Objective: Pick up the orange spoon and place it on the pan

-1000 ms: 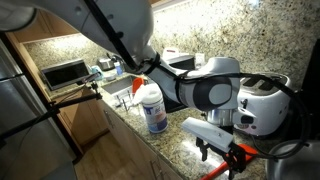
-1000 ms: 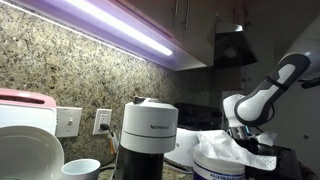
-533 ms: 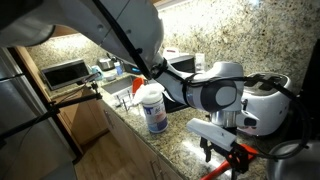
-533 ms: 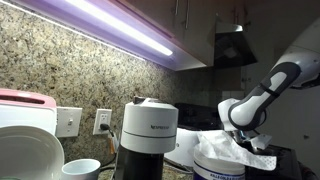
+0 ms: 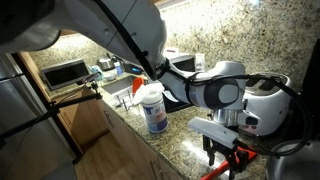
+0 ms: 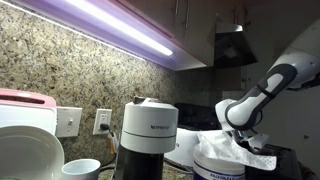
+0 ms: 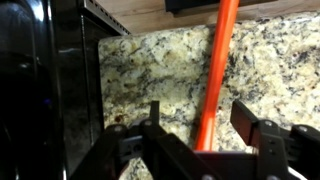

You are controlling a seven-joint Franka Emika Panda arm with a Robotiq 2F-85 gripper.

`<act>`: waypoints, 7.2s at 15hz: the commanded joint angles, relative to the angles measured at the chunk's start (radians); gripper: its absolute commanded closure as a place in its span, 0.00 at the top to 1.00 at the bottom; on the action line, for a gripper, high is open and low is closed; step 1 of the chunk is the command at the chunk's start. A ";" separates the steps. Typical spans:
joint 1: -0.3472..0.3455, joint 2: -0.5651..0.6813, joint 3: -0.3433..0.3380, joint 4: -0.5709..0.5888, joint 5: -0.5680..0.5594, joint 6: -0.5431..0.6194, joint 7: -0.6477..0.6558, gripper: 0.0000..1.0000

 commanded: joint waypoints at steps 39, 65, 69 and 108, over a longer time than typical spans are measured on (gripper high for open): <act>-0.037 0.041 0.051 0.063 -0.004 0.004 -0.199 0.84; -0.092 -0.106 0.092 -0.226 0.085 0.320 -0.268 1.00; -0.105 -0.089 0.098 -0.211 0.087 0.322 -0.308 1.00; 0.013 -0.408 0.004 -0.454 -0.035 0.456 -0.153 0.04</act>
